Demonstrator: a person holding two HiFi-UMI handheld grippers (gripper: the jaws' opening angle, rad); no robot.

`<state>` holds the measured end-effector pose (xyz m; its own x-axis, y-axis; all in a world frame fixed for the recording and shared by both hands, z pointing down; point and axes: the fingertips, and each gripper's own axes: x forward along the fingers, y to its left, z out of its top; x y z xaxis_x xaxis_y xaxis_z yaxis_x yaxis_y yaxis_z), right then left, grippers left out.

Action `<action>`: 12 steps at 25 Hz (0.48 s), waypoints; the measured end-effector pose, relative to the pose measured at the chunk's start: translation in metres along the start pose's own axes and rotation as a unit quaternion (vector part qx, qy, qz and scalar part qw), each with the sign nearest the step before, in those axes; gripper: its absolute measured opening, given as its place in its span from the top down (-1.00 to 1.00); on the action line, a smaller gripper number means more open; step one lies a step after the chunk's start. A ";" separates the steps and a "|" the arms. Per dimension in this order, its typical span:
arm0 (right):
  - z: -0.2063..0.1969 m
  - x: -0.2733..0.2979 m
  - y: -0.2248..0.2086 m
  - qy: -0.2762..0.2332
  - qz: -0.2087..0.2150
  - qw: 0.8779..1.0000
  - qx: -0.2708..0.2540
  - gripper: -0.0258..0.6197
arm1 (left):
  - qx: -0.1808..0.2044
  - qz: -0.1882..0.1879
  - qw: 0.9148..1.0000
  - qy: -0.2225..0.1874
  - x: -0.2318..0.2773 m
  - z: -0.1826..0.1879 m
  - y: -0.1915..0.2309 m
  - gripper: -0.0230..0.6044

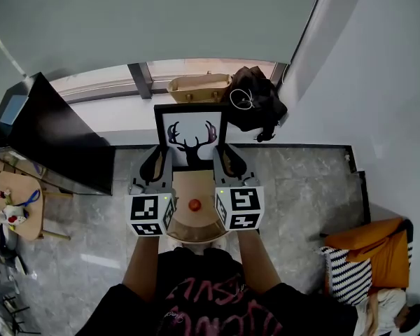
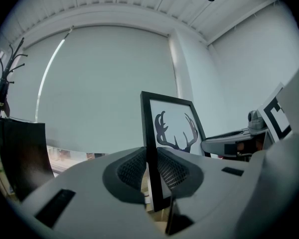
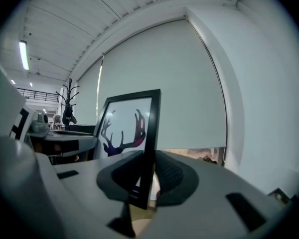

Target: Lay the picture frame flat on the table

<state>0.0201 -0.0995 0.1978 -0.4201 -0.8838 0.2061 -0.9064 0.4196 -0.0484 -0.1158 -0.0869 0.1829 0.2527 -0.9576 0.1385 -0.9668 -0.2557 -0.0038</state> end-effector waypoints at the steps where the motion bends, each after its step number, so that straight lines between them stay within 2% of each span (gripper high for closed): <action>1: -0.003 0.001 0.000 0.003 0.000 1.000 0.000 0.67 | -0.002 0.000 1.000 0.003 0.001 -0.003 0.000 0.70; 12: -0.038 0.019 0.001 0.042 0.009 0.999 0.008 0.67 | -0.013 0.004 0.999 0.040 0.010 -0.042 0.010 0.70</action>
<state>0.0128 -0.1078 0.2386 -0.4311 -0.8555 0.2869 -0.8999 0.4307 -0.0680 -0.1241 -0.0938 0.2256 0.2411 -0.9458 0.2175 -0.9699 -0.2427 0.0198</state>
